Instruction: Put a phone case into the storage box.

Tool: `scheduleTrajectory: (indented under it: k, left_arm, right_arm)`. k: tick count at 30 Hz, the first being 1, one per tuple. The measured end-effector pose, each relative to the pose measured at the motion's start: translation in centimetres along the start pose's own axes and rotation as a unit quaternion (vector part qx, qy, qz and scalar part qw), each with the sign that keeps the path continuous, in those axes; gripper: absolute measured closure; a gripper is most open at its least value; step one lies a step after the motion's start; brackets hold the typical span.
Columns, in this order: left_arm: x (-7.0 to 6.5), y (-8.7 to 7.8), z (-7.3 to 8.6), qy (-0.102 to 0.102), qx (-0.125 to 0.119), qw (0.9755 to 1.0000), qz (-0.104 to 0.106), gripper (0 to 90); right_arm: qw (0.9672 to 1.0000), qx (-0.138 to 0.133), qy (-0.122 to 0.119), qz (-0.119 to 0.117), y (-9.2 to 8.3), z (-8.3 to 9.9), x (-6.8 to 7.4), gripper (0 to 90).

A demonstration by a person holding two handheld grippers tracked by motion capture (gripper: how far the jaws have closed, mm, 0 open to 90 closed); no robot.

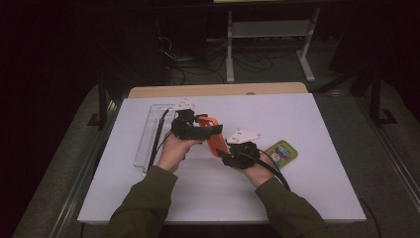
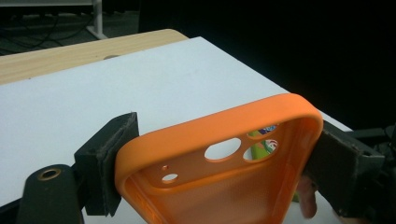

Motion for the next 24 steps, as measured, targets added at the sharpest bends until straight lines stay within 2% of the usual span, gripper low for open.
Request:
scheduleTrajectory:
  k: [3, 4, 11, 13, 15, 17, 18, 23, 24]
  left_arm:
    - [0.0, -0.1, -0.1, -0.004, -0.003, 1.0000, -0.001, 16.2]
    - [0.1, -0.2, -0.1, -0.002, -0.002, 1.0000, -0.003, 16.2]
    - [0.0, -0.7, -0.5, -0.001, -0.011, 0.9999, -0.003, 16.3]
    - [0.0, -0.8, -0.6, -0.002, -0.013, 0.9999, -0.002, 16.4]
    - [-0.1, -0.9, -0.8, 0.000, -0.014, 0.9999, 0.000, 16.4]
    - [-0.2, -1.0, -1.0, 0.001, -0.014, 0.9999, -0.001, 16.4]
    - [-0.2, -1.0, -1.1, 0.005, -0.014, 0.9999, -0.002, 16.4]
    - [-0.3, -1.6, -1.8, 0.015, -0.015, 0.9997, -0.008, 16.4]
    - [-0.2, -1.9, -2.0, 0.016, -0.017, 0.9997, -0.009, 16.4]
  right_arm:
    - [0.9999, 0.011, 0.008, -0.009, -0.7, 0.2, -0.6, 36.3]
    - [0.9999, 0.011, 0.008, -0.009, -0.7, 0.2, -0.6, 36.3]
    - [0.9994, 0.015, 0.019, -0.024, -2.7, 1.3, -1.9, 21.8]
    - [0.9993, 0.018, 0.015, -0.027, -3.1, 1.6, -2.2, 17.4]
    - [0.9993, 0.020, 0.018, -0.025, -3.4, 1.8, -2.3, 13.0]
    - [0.9995, 0.018, 0.013, -0.021, -3.7, 2.0, -2.4, 12.1]
    - [0.9996, 0.020, 0.002, -0.021, -3.9, 2.3, -2.5, 10.9]
    - [0.9995, 0.027, 0.001, -0.018, -4.8, 3.1, -2.8, 4.1]
    - [0.9993, 0.032, -0.015, -0.012, -5.2, 3.6, -3.3, 2.6]
Point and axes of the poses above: each handheld gripper's, and its own axes: y roughly forward along the jaws, z roughly out of its underside, x roughly to its left, the point moved 5 cm from there along y, roughly forward along the jaws, and after that the axes turned 2 degrees about -y, right-handed, at the moved point
